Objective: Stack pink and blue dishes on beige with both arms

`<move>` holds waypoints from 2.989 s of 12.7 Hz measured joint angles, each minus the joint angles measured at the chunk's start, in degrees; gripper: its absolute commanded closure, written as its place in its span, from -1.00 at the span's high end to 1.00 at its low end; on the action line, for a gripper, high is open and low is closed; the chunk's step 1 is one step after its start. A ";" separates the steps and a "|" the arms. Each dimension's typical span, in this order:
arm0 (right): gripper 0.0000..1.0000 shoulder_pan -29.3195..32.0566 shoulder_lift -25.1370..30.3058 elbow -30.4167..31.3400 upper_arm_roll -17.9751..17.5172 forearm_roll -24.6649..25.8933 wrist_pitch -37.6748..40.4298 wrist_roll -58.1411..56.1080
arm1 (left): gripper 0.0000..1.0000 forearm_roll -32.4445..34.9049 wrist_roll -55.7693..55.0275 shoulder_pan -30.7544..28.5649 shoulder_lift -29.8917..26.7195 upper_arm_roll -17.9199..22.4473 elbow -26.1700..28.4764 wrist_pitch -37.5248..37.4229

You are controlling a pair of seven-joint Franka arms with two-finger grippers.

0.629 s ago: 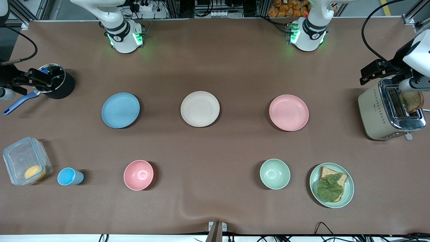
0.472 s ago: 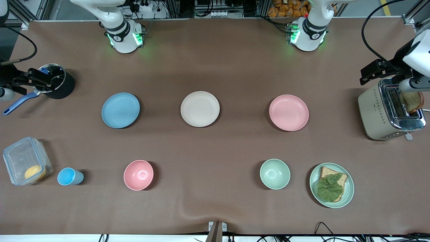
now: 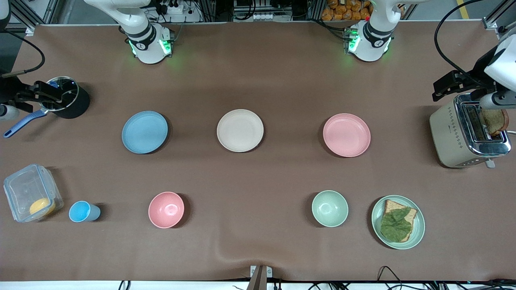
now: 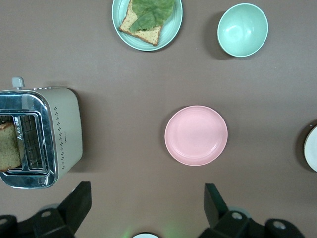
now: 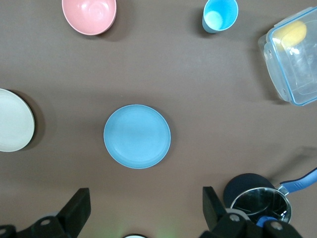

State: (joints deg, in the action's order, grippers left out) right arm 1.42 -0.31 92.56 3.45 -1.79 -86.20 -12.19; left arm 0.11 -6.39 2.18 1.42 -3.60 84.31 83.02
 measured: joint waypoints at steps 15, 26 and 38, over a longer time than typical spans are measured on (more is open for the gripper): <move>1.00 -0.05 -0.49 10.91 0.00 0.00 -10.40 0.00 | 1.00 0.29 0.00 0.01 0.11 -0.22 0.34 -0.17; 1.00 1.10 -7.82 40.20 0.54 0.01 -48.61 0.01 | 1.00 0.29 -0.11 0.61 1.55 -2.28 17.17 8.23; -1.00 1.98 -17.41 46.03 0.18 0.00 -59.08 0.01 | 1.00 -1.93 -0.16 0.34 6.61 -2.27 40.13 33.35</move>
State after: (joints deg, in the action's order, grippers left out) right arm 3.40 -17.72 138.59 3.63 -1.79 -145.28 -12.19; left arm -1.83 -6.55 2.53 8.03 -5.87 124.44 116.37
